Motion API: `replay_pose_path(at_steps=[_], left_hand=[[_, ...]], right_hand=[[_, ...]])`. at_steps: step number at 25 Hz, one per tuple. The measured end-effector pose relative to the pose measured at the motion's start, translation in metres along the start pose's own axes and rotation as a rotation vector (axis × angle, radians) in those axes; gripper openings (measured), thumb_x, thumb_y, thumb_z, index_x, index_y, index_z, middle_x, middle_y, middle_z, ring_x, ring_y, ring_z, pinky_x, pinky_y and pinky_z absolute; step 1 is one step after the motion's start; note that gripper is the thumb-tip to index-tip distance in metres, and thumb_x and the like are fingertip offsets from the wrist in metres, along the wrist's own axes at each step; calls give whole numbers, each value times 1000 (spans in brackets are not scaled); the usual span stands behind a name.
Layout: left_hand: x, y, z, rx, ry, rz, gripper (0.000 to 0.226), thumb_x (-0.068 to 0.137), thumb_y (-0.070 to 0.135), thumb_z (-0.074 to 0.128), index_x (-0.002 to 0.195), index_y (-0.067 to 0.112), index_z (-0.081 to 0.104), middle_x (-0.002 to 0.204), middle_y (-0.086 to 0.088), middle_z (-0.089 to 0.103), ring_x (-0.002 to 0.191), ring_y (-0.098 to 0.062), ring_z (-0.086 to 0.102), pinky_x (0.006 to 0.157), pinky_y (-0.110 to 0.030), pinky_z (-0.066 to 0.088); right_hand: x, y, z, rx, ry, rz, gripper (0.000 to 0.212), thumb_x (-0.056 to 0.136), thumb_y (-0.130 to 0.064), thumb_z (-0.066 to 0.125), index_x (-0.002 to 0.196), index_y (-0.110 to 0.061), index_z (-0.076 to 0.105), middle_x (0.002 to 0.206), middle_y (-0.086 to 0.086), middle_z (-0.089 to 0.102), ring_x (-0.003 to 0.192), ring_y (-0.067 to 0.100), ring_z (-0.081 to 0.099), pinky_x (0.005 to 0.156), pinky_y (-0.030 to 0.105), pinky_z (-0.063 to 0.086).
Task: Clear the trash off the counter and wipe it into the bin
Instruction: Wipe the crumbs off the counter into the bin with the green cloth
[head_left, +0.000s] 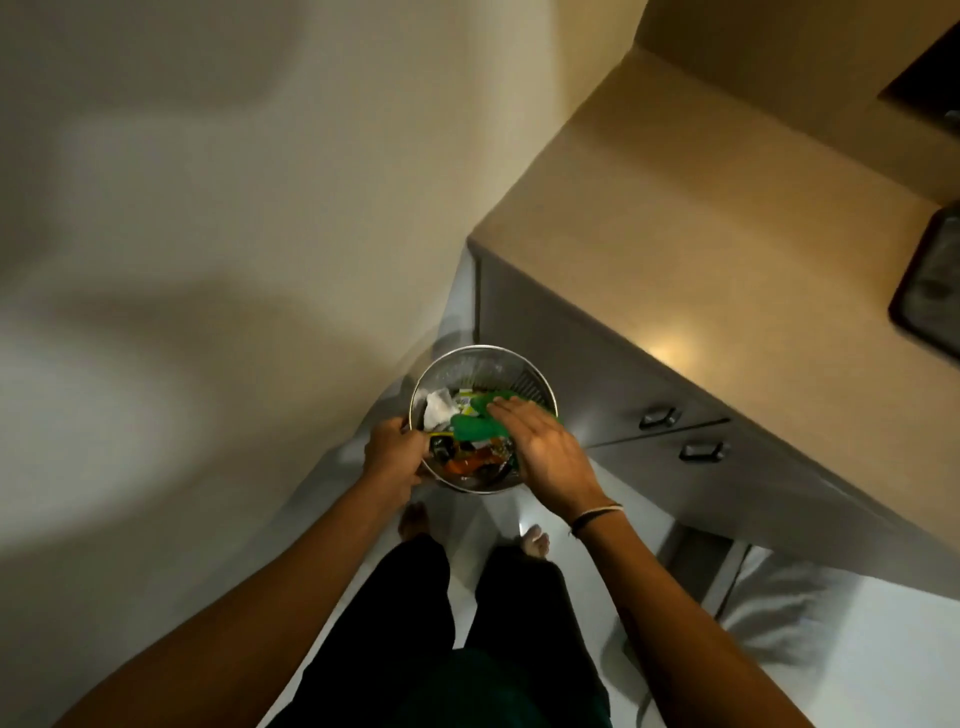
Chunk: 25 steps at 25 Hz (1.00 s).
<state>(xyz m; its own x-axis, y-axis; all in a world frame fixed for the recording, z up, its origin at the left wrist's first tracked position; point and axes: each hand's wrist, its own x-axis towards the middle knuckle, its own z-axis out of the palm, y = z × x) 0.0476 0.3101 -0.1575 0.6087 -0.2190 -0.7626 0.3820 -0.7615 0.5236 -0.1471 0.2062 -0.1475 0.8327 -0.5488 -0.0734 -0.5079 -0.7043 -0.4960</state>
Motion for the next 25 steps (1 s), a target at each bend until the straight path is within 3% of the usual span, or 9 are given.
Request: replay_pose_path(at_steps=[3, 6, 9, 12, 16, 22, 25], left_hand=[[26, -43, 15, -57, -35, -44, 41, 73, -9, 53, 96, 17, 74, 71, -4, 69, 53, -22, 69, 51, -36, 61], [58, -84, 34, -79, -71, -90, 48, 76, -10, 51, 105, 19, 76, 62, 0, 71, 44, -13, 68, 52, -38, 63], [109, -136, 62, -105, -89, -122, 45, 81, -5, 56, 117, 16, 75, 85, -9, 76, 63, -20, 74, 65, -46, 67], [169, -187, 93, -120, -110, -162, 43, 86, -3, 60, 122, 16, 72, 104, -11, 78, 83, -24, 77, 66, -43, 68], [240, -227, 138, -148, -113, -174, 44, 86, -6, 56, 121, 15, 71, 91, -5, 76, 75, -20, 73, 49, -30, 62], [334, -249, 194, -159, -168, -110, 42, 91, 3, 60, 127, 21, 71, 95, -4, 79, 62, -14, 77, 51, -29, 61], [368, -246, 209, -166, -169, -58, 41, 90, 3, 60, 126, 20, 72, 91, -4, 76, 69, -19, 74, 48, -27, 61]], right_hand=[[-15, 10, 48, 49, -24, 80, 69, 89, 2, 70, 153, -14, 49, 157, 11, 55, 148, 30, 51, 125, 47, 39], [-22, 29, 102, 84, -48, 165, 80, 81, 3, 81, 153, -14, 50, 155, 13, 56, 145, 33, 53, 120, 50, 44], [-25, 62, 171, 128, -101, 229, 80, 82, -1, 83, 153, -15, 49, 155, 15, 55, 145, 37, 52, 117, 52, 46], [-20, 105, 242, 149, -169, 245, 75, 87, -5, 80, 153, -16, 48, 156, 14, 54, 144, 38, 53, 116, 52, 48], [-7, 161, 316, 132, -187, 240, 71, 91, -2, 74, 155, -15, 47, 157, 15, 53, 144, 40, 52, 115, 51, 47], [26, 231, 390, 77, -149, 270, 63, 97, -5, 65, 156, -14, 45, 159, 13, 51, 148, 35, 47, 119, 51, 46], [46, 255, 408, 88, -164, 266, 64, 97, -7, 65, 156, -16, 44, 158, 12, 51, 145, 35, 50, 115, 53, 50]])
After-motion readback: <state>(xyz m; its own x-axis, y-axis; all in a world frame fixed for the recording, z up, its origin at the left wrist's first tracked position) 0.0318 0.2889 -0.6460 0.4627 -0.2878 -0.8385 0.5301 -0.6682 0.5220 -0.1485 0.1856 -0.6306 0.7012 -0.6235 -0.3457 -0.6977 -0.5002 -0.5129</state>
